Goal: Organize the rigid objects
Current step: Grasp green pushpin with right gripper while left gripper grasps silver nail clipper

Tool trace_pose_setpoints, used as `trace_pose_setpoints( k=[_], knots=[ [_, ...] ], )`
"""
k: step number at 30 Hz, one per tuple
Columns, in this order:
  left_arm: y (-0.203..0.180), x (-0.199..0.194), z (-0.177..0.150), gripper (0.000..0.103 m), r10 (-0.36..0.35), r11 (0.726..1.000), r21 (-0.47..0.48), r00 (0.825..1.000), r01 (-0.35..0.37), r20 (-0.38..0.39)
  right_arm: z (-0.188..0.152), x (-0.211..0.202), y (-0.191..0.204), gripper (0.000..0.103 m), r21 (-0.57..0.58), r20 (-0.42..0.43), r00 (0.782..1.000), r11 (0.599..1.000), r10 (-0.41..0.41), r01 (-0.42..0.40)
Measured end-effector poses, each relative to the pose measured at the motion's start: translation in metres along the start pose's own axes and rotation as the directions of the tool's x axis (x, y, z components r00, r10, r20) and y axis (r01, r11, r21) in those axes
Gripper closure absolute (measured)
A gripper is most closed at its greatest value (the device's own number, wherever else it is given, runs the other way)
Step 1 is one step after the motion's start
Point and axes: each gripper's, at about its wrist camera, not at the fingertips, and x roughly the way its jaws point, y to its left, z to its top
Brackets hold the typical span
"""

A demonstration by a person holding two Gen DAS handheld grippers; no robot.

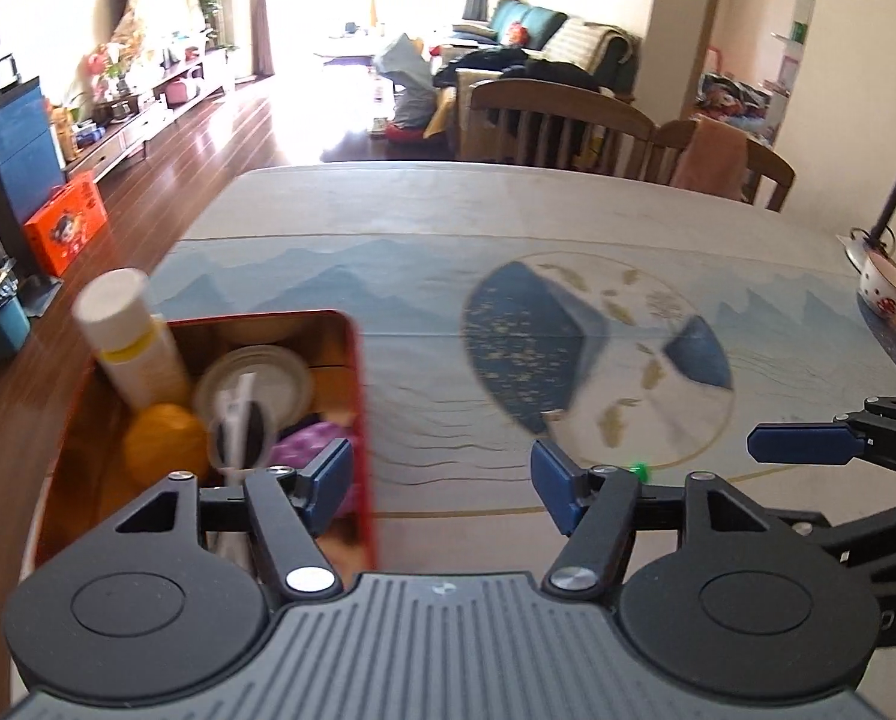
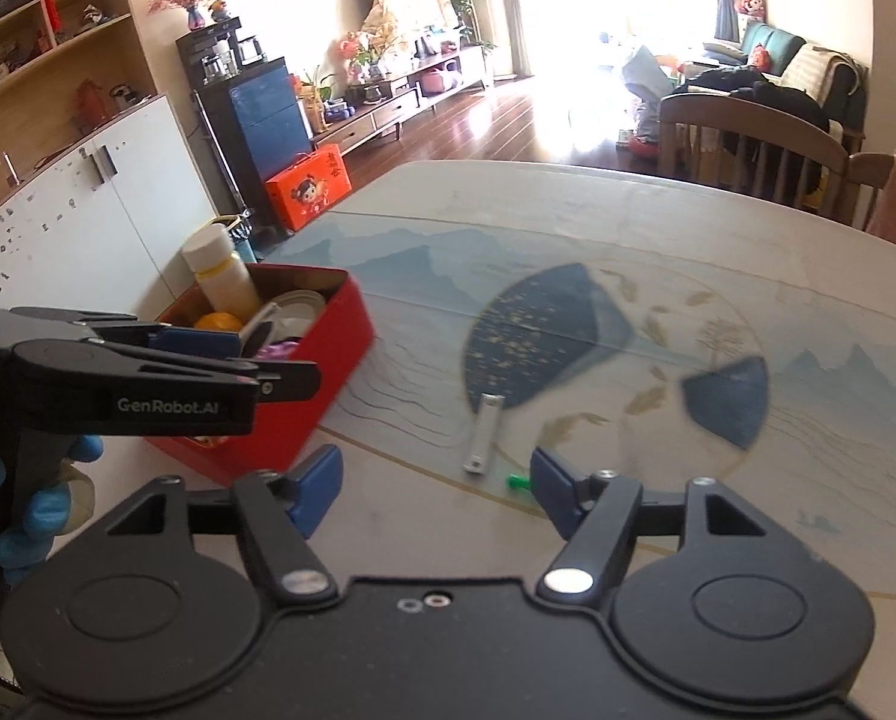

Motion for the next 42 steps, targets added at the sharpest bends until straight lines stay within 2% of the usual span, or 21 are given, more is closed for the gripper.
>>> trace_pose_setpoints(
  k=[3,7,11,18,22,26,29,32,36,39,41,42],
  knots=[
    [-0.016,0.009,0.001,0.033,-0.009,1.0,0.014,1.0,0.009,-0.009,-0.005,-0.002,-0.012,0.025,-0.003,0.001,1.0,1.0,0.003,-0.003],
    [-0.034,0.02,0.003,0.022,-0.011,1.0,0.024,1.0,0.011,-0.02,-0.011,0.0,-0.027,0.017,0.005,-0.006,1.0,1.0,0.011,-0.011],
    [-0.042,0.033,0.006,0.022,-0.013,1.0,0.01,0.999,0.013,-0.041,-0.016,0.006,-0.036,0.006,-0.011,-0.016,0.999,0.999,0.032,-0.032],
    [-0.044,0.062,0.009,0.021,-0.061,0.996,-0.074,0.992,0.053,-0.108,-0.021,0.024,-0.043,0.004,-0.122,-0.044,0.999,0.992,0.029,-0.034],
    [-0.048,0.077,0.011,0.021,-0.044,0.997,-0.076,0.991,0.035,-0.125,-0.019,0.039,-0.05,0.005,-0.15,-0.07,0.997,0.987,0.041,-0.051],
    [-0.05,0.093,0.012,0.021,-0.044,0.996,-0.082,0.988,0.032,-0.149,-0.017,0.052,-0.052,0.012,-0.179,-0.106,0.992,0.981,0.061,-0.079],
    [-0.052,0.101,0.012,0.021,-0.062,0.996,-0.077,0.986,0.05,-0.154,-0.017,0.061,-0.051,0.014,-0.201,-0.123,0.99,0.975,0.067,-0.091],
    [-0.057,0.109,0.012,0.021,-0.05,0.998,-0.056,0.986,0.041,-0.162,-0.016,0.069,-0.052,0.02,-0.211,-0.136,0.988,0.973,0.07,-0.097],
    [-0.059,0.119,0.012,0.021,-0.03,0.999,-0.034,0.984,0.025,-0.173,-0.015,0.079,-0.054,0.034,-0.227,-0.161,0.984,0.968,0.072,-0.107],
    [-0.058,0.124,0.01,0.023,-0.01,1.0,-0.028,0.984,0.005,-0.18,-0.016,0.083,-0.053,0.036,-0.257,-0.164,0.984,0.96,0.071,-0.112],
    [-0.059,0.127,0.01,0.026,-0.006,1.0,-0.026,0.984,0.002,-0.179,-0.016,0.085,-0.052,0.042,-0.27,-0.166,0.984,0.956,0.071,-0.114],
    [-0.06,0.128,0.01,0.035,-0.009,1.0,-0.02,0.984,0.005,-0.18,-0.016,0.086,-0.052,0.043,-0.272,-0.164,0.984,0.955,0.071,-0.114]
  ],
)
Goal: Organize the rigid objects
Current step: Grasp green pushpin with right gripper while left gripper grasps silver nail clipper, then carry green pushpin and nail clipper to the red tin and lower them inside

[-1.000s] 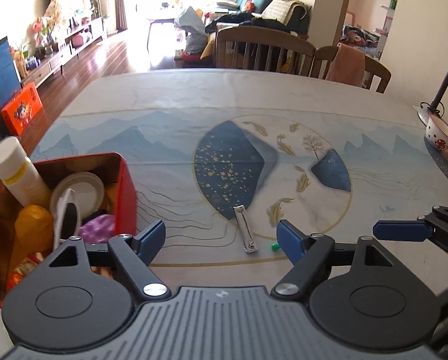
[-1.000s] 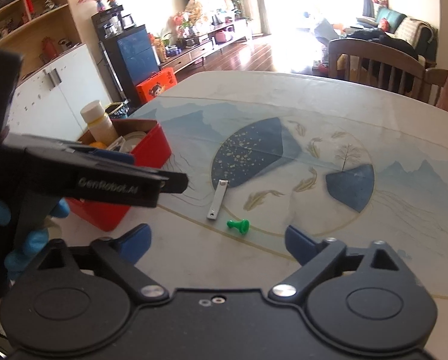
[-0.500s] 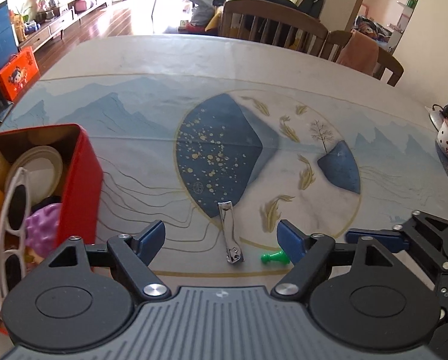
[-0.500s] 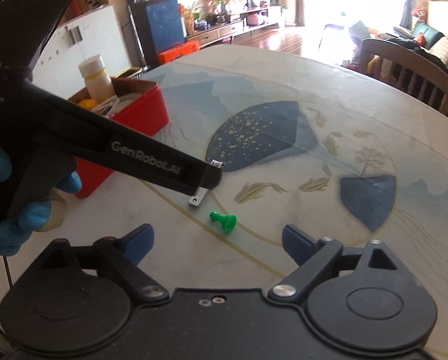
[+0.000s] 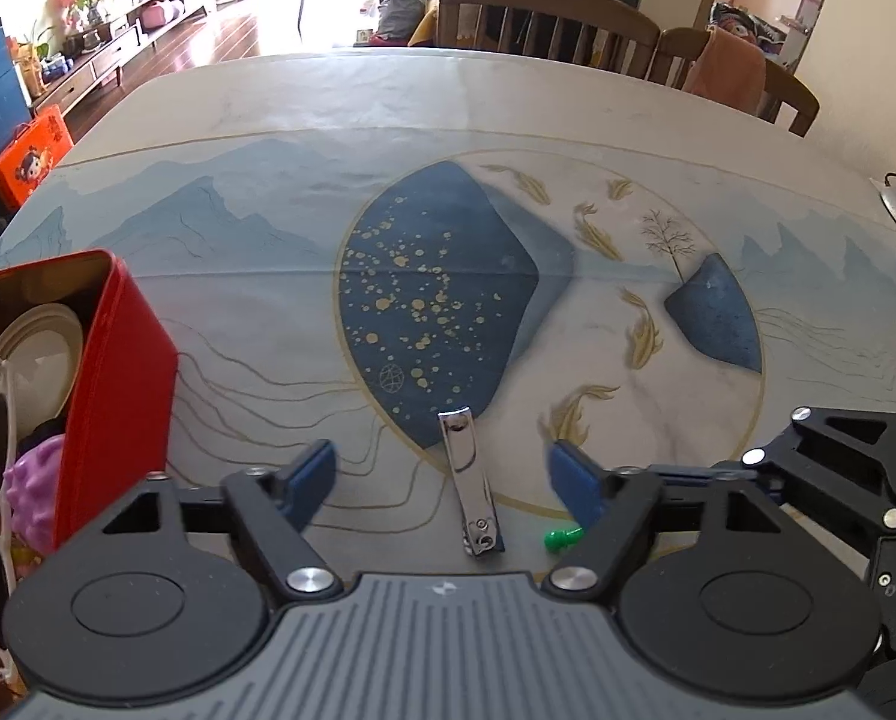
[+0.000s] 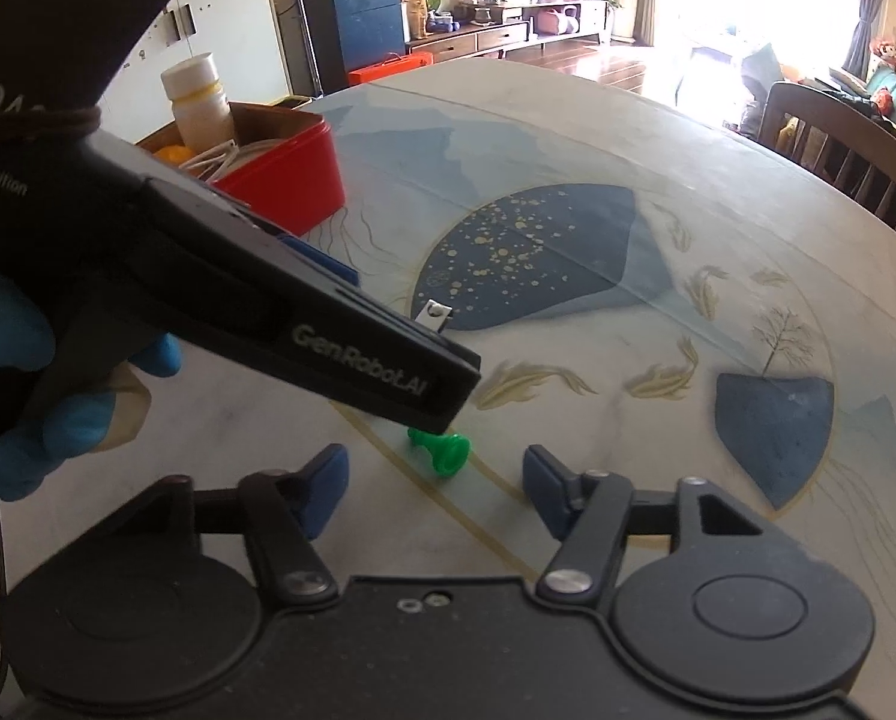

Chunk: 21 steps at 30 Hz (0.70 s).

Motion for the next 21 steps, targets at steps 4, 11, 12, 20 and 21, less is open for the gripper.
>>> trace_pose_setpoints(
  k=[4,11,12,20,21],
  knots=[
    [-0.007,0.002,0.002,0.06,0.008,0.999,0.039,1.0,-0.008,0.002,0.002,0.002,0.0,0.055,-0.021,0.011,1.0,1.0,-0.008,0.008],
    [-0.012,0.003,0.003,0.087,0.014,0.997,0.073,1.0,-0.015,0.007,0.003,0.001,0.0,0.085,-0.046,0.023,0.999,0.998,-0.041,0.042],
    [-0.013,0.003,0.003,0.088,0.016,0.997,0.078,1.0,-0.017,0.007,0.003,0.001,-0.001,0.089,-0.042,0.022,0.999,0.998,-0.043,0.044],
    [-0.011,-0.001,0.002,0.092,0.018,0.997,0.08,1.0,-0.019,0.009,-0.004,-0.004,-0.002,0.089,0.001,0.024,0.997,0.998,-0.068,0.068],
    [-0.01,-0.002,0.001,0.092,0.017,0.997,0.075,1.0,-0.017,0.009,-0.005,-0.006,-0.003,0.089,0.02,0.024,0.997,0.998,-0.067,0.066]
  ],
)
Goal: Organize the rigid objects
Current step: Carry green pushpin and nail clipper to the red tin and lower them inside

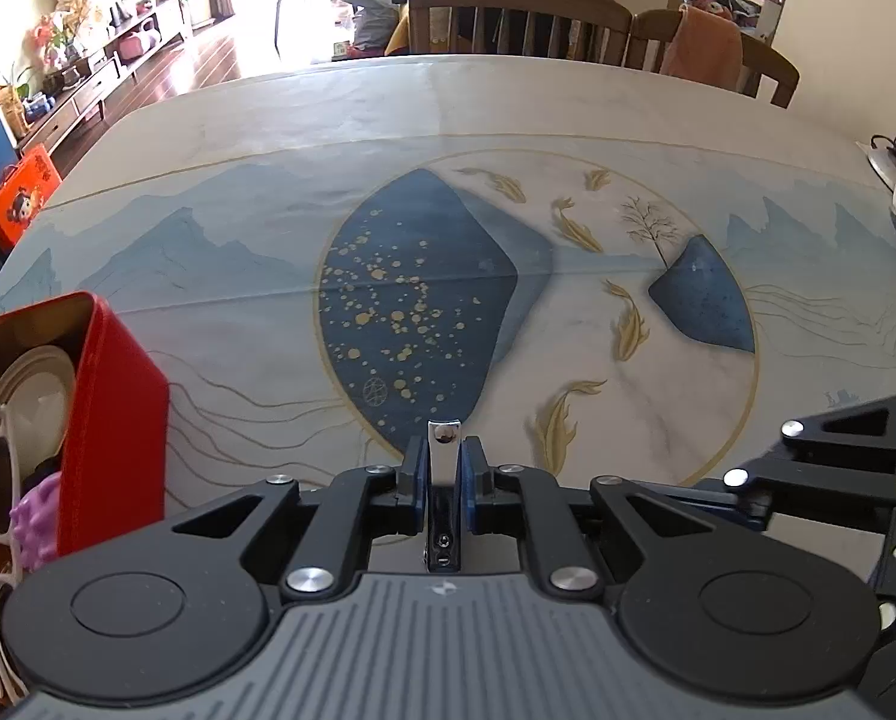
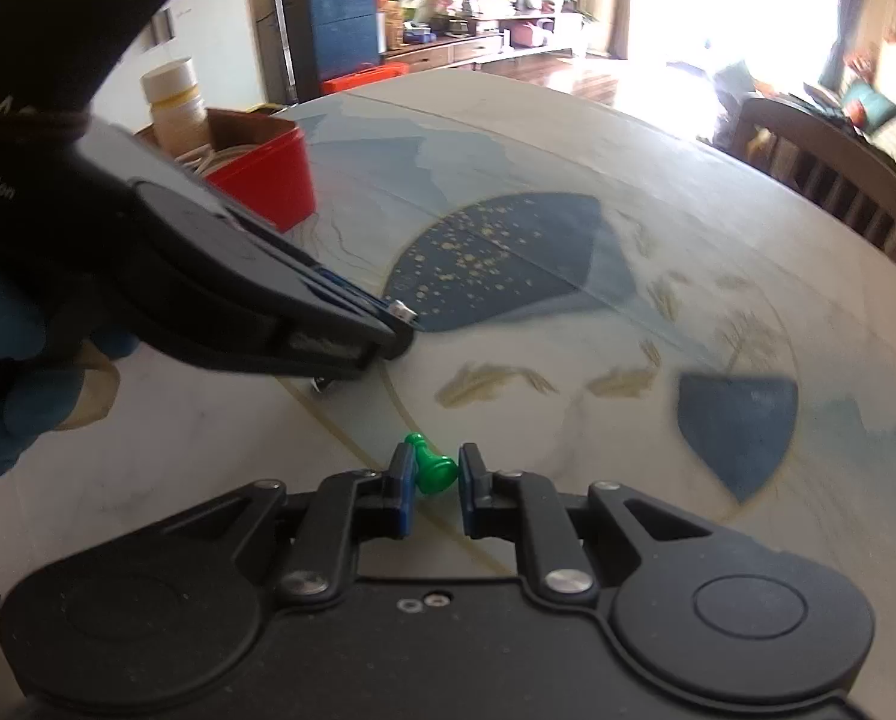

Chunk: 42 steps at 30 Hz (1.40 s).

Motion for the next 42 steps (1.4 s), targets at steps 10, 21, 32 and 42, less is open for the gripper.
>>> trace_pose_setpoints(
  k=[10,21,32,42],
  knots=[
    [0.01,-0.026,-0.008,0.092,-0.013,0.999,-0.045,1.0,0.014,0.018,-0.001,-0.032,0.0,0.089,0.087,0.042,0.999,0.996,-0.011,0.008],
    [0.018,-0.068,-0.021,0.092,-0.032,0.997,-0.066,0.995,0.038,0.095,0.001,-0.068,0.014,0.089,0.11,0.104,0.994,0.994,-0.039,0.027],
    [0.042,-0.114,-0.032,0.092,-0.062,0.987,-0.14,0.988,0.082,0.141,0.016,-0.095,0.038,0.089,0.089,0.165,0.986,0.996,-0.035,0.021],
    [0.077,-0.141,-0.046,0.092,-0.025,0.984,-0.171,0.988,0.052,0.154,0.037,-0.097,0.071,0.089,0.044,0.195,0.981,0.999,-0.015,0.006]
  ],
)
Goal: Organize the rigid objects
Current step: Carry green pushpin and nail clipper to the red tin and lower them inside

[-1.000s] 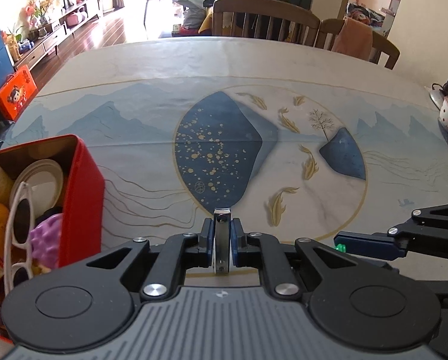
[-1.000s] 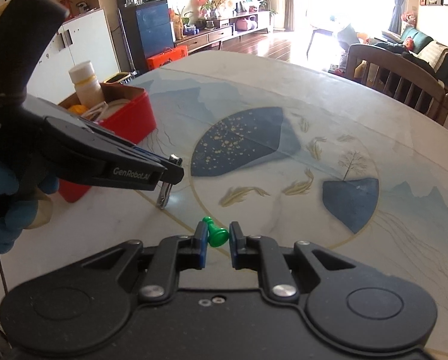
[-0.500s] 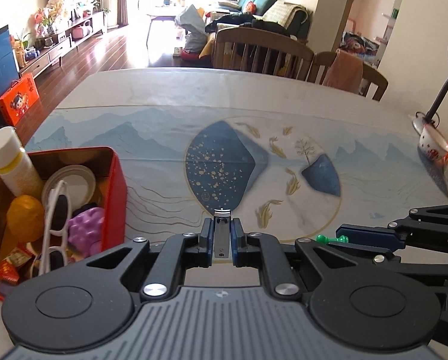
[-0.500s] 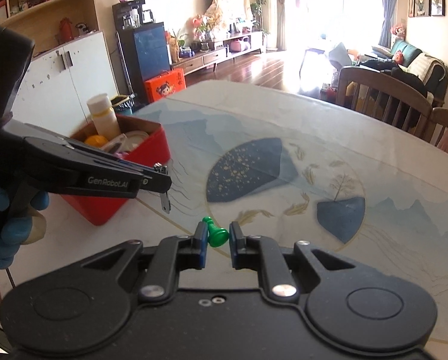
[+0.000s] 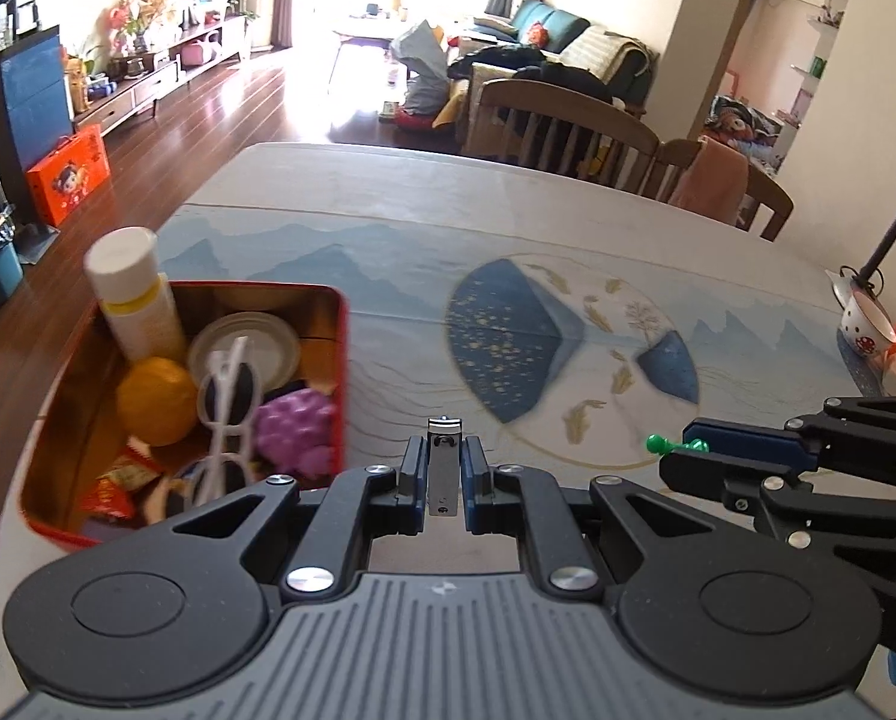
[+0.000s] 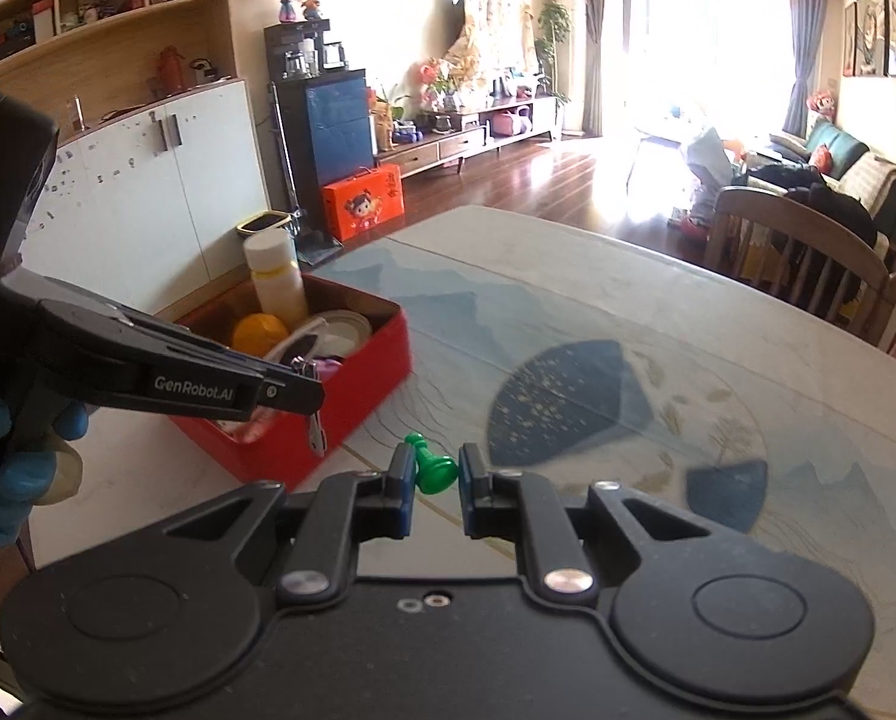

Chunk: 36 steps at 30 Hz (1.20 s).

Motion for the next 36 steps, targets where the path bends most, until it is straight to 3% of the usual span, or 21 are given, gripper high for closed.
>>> trace_pose_setpoints(
  k=[25,36],
  knots=[
    [0.119,-0.02,0.006,0.092,0.048,0.998,-0.051,0.999,-0.048,-0.005,0.043,0.059,0.084,0.089,-0.032,-0.015,0.999,0.999,0.03,-0.031],
    [0.159,0.005,0.011,0.092,0.075,0.997,-0.015,0.996,-0.076,-0.056,0.043,0.116,0.107,0.089,-0.063,-0.123,0.992,0.998,-0.028,0.02]
  ],
)
